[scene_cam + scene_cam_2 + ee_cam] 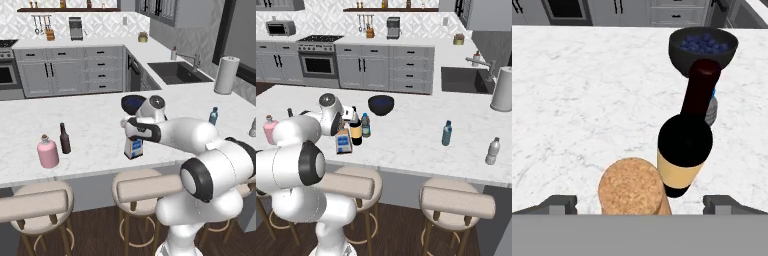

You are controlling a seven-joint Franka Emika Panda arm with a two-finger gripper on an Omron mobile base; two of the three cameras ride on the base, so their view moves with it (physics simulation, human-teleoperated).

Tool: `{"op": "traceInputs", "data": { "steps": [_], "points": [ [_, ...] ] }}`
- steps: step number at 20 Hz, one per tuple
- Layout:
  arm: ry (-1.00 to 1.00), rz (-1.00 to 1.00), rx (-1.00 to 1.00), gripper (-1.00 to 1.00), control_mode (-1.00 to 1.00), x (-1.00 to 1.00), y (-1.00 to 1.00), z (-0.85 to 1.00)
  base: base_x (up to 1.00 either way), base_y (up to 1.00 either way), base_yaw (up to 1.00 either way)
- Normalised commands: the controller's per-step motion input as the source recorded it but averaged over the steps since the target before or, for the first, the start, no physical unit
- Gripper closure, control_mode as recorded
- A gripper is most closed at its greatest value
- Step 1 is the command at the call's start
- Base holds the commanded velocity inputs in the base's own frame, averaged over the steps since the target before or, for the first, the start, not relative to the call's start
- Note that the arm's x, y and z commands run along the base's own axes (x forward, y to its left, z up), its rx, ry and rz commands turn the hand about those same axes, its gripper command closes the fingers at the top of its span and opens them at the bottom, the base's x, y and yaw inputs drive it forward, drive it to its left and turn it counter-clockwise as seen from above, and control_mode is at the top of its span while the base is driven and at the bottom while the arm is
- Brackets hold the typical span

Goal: Move the plastic bottles in the middle to the plastics group, and the glass bottles in the middle to the glass group.

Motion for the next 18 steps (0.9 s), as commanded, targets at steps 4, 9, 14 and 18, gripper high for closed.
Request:
{"op": "traceInputs", "data": {
  "steps": [4,9,14,18],
  "points": [
    [0.00,0.00,0.00,-1.00,-1.00,0.23,0.05,-0.08,0.00,0.00,0.00],
    [0.00,0.00,0.00,-1.00,-1.00,0.10,0.01,-0.12,0.00,0.00,0.00],
    [0.00,0.00,0.00,-1.00,-1.00,0.00,0.02,-0.21,0.00,0.00,0.00],
    [0.00,0.00,0.00,-1.00,-1.00,0.03,0.06,-0.17,0.00,0.00,0.00]
  ]
}}
